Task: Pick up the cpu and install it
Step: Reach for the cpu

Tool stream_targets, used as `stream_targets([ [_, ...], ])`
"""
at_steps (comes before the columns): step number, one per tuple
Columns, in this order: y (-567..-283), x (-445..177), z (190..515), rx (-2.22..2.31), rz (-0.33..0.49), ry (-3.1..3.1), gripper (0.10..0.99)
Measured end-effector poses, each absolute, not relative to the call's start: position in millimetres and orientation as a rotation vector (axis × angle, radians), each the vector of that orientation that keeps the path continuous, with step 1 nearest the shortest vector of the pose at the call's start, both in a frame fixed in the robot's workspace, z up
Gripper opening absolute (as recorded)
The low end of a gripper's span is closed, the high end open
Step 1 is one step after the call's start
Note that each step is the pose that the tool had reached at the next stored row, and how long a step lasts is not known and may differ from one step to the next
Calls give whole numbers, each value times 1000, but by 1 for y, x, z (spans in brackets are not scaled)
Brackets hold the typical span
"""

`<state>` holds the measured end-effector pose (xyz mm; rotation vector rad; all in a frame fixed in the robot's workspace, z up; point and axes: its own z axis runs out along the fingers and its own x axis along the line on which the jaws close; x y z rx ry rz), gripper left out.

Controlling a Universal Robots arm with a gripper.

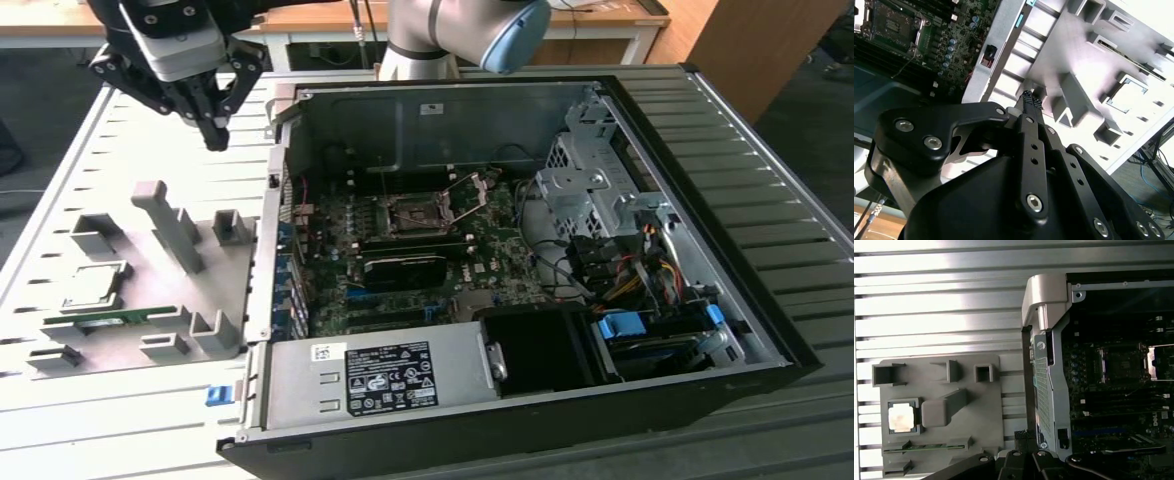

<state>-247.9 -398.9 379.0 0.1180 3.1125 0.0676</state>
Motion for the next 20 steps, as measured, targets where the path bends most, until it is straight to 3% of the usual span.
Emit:
stream_targets([
  [20, -399, -262, 378, 118, 68, 3112, 106],
])
